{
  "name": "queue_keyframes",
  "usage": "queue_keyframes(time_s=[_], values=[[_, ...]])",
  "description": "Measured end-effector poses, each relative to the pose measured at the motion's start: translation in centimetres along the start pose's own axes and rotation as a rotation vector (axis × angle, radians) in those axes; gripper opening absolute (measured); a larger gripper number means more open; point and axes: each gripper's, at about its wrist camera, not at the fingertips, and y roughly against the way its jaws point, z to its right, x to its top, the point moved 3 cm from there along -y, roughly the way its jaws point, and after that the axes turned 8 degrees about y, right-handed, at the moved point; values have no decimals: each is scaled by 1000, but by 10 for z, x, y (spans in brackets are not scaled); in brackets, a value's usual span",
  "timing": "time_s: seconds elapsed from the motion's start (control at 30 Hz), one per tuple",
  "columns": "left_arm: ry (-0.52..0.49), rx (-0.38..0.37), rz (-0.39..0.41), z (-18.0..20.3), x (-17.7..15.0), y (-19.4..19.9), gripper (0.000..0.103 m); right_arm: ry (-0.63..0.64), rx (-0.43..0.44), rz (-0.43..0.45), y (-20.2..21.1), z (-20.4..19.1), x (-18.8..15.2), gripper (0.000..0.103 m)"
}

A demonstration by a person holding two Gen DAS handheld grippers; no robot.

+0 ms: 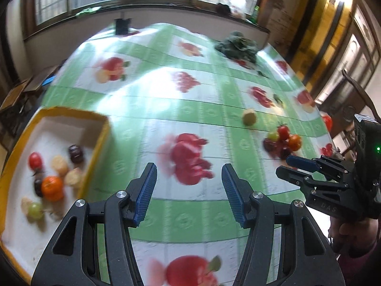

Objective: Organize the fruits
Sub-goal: 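Withdraw both open tools from the tray back to the table fruits, then grasp a bread cube with the left tool while the right tool grasps a red date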

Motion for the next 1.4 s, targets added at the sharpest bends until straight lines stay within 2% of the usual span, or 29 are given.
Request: queue_keyframes(time_s=[0.2,0.6,0.93,1.23,1.27,1.33,1.37,1.4], values=[[-53,-27,-40,33,14,-24,57,-57,-21,9,9,31,-12,38],[-106,-100,-136,80,43,-86,57,-63,4,16,2,48,-12,38],[-150,-103,-156,108,72,-132,57,-56,27,24,-2,54,-10,39],[-187,-107,-204,120,72,-160,56,-58,44,44,-3,57,-7,40],[-190,-111,-208,120,72,-162,55,-56,45,44,-4,57,-7,40],[-195,-105,-212,119,71,-166,35,-51,48,45,-4,56,-7,41],[-198,-102,-216,118,71,-168,30,-49,49,45,-5,56,-6,41],[-194,-107,-210,117,71,-168,30,-48,50,45,-5,55,-7,41]])
